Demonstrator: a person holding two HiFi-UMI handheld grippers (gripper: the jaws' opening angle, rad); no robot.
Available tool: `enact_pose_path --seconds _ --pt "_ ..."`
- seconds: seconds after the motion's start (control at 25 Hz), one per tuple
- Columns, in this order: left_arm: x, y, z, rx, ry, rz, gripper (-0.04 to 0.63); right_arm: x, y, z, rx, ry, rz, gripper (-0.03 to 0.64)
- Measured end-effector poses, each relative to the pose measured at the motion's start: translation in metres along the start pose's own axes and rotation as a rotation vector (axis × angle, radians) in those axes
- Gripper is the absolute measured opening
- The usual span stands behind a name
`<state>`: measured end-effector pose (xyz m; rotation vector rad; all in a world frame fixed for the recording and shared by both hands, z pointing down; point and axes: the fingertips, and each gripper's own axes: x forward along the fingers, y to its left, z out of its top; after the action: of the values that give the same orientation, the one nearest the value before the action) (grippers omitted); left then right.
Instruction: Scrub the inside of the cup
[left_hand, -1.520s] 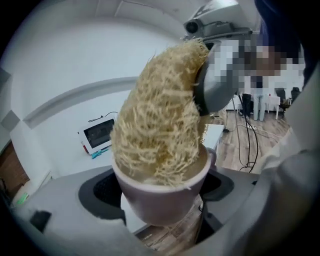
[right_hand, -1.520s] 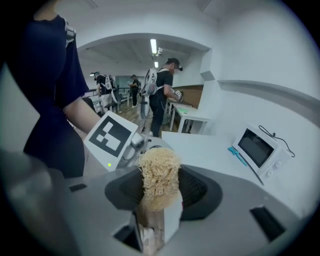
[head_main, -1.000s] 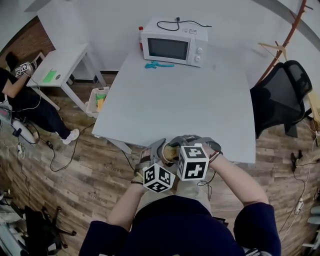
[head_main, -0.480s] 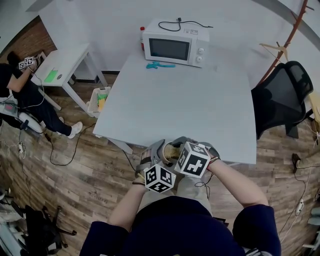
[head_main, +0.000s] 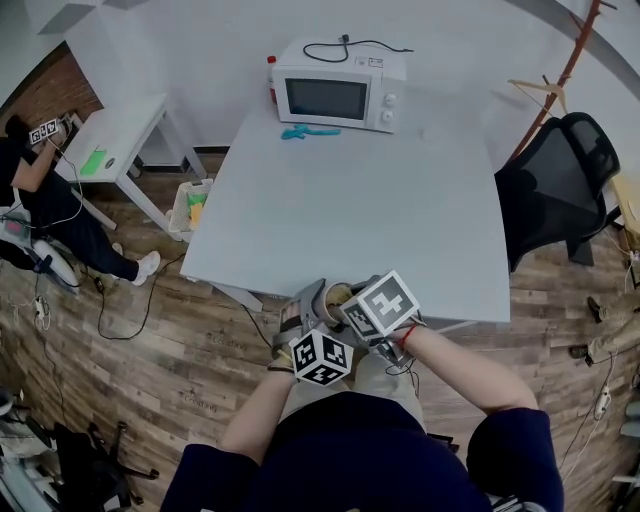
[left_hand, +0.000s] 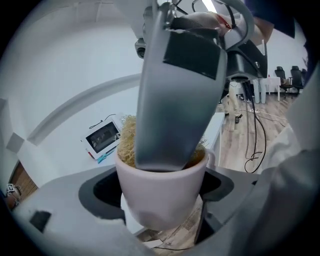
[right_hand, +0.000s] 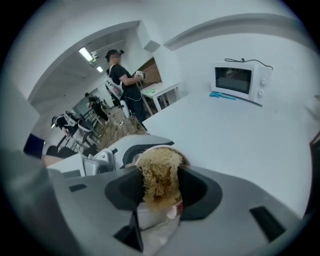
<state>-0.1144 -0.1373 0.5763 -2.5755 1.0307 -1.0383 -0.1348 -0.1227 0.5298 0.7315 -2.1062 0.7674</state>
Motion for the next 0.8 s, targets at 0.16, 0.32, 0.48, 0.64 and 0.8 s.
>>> enact_pose_path --seconds 0.16,0.32,0.48,0.64,0.8 --pt "0.001 0.001 0.0 0.0 0.002 -0.007 0.433 0.0 -0.001 0.001 0.036 -0.02 -0.003 0.181" --pt "0.001 0.002 -0.001 -0.007 -0.005 -0.02 0.432 0.001 0.0 0.003 -0.052 -0.02 -0.008 0.181" --pt "0.0 0.003 0.0 -0.027 -0.018 -0.041 0.432 0.0 0.008 0.009 -0.26 -0.027 0.024 0.181" --pt "-0.001 0.001 0.002 -0.044 -0.031 -0.083 0.432 0.0 0.017 0.01 -0.5 0.002 0.071 0.181" --pt "-0.002 -0.005 0.004 -0.075 -0.046 -0.136 0.433 -0.001 0.022 0.007 -0.748 0.071 0.12 0.181"
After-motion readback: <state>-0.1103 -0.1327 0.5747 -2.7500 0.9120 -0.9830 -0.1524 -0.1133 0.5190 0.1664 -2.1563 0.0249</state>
